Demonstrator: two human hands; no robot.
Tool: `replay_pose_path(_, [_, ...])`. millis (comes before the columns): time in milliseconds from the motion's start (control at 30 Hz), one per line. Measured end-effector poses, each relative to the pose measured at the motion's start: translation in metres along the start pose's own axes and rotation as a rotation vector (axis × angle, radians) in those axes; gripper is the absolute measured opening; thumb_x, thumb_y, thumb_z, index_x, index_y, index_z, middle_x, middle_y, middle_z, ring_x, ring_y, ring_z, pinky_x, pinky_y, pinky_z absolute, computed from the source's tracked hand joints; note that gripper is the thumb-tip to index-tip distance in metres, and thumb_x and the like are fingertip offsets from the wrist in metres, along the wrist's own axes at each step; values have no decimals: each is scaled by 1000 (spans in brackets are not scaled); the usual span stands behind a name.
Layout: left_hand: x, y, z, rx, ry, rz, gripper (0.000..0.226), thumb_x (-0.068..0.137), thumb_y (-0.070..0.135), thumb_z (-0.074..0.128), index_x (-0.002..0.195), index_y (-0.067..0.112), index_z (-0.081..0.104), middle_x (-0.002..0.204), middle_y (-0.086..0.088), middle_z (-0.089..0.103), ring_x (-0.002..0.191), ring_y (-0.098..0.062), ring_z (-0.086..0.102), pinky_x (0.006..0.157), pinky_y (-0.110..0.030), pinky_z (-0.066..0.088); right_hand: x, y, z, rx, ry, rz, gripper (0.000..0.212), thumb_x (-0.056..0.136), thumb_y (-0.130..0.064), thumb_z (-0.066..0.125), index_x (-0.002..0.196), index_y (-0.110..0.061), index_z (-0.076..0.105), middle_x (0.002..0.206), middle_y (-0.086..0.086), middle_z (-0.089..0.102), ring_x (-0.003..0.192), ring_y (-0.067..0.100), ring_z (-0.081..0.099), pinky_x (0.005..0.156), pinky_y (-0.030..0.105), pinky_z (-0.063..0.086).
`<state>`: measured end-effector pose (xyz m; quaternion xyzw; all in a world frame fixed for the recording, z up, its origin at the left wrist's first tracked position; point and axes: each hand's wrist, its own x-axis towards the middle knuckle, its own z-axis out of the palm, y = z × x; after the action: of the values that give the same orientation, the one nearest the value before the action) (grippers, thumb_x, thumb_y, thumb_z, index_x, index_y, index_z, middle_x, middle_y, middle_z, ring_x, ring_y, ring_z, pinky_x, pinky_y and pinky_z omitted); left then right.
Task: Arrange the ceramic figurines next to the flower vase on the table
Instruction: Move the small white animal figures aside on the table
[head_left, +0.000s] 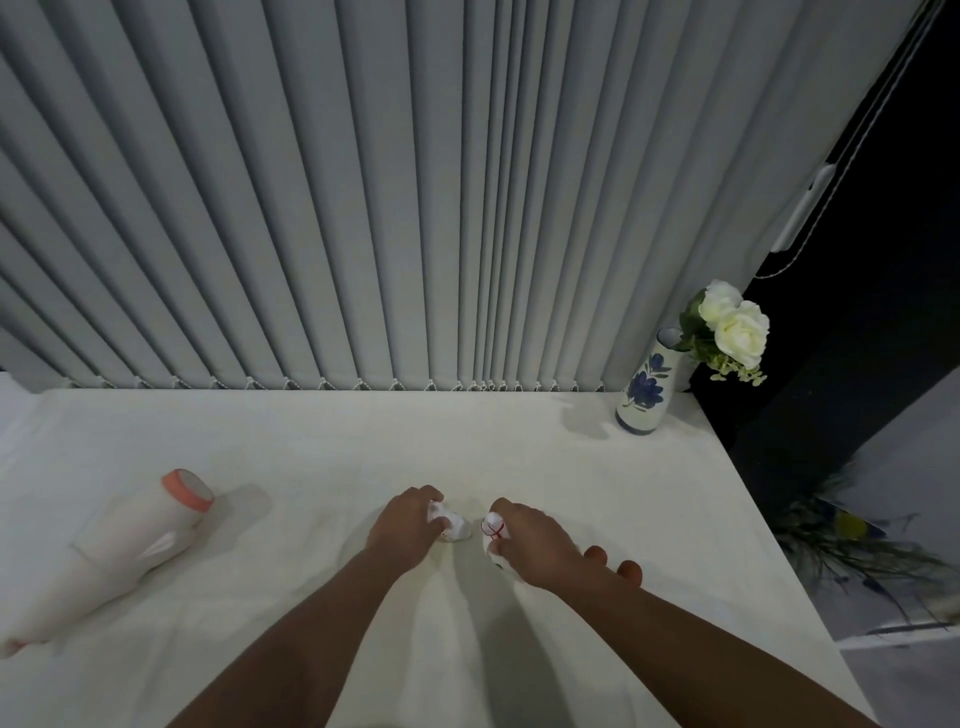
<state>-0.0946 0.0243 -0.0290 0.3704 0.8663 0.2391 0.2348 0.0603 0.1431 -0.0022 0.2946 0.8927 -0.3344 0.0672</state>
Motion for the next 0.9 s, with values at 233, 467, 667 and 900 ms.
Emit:
replay_pose_path(233, [-9, -7, -4, -19, 0, 43, 47, 90, 22, 63, 134, 16, 47, 129, -9, 57, 117, -24, 56, 98, -32, 42, -2, 2, -1, -18, 27, -2, 8, 87, -24, 58, 90, -30, 52, 105, -2, 67, 95, 23, 60, 79, 34, 46])
replay_pose_path(467, [-24, -17, -15, 85, 5, 90, 51, 91, 29, 62, 138, 20, 44, 135, -4, 52, 121, -23, 54, 101, -33, 44, 1, 0, 2, -67, 96, -5, 35, 83, -28, 65, 117, -25, 57, 119, 1, 66, 114, 27, 56, 96, 37, 44])
replay_pose_path(667, [-42, -43, -41, 60, 189, 140, 38, 92, 22, 60, 129, 18, 54, 129, -3, 58, 109, -25, 59, 99, -34, 46, 4, -36, 18, -220, 267, -122, 59, 86, -34, 61, 139, -26, 39, 150, -2, 40, 142, 26, 26, 118, 43, 16])
replay_pose_path(900, [-62, -103, -103, 81, 341, 105, 34, 91, 18, 61, 125, 15, 59, 128, -4, 60, 116, -26, 57, 101, -37, 45, 19, -102, 58, -238, 234, -159, 60, 86, -30, 59, 142, -26, 36, 154, 0, 34, 145, 29, 18, 120, 45, 10])
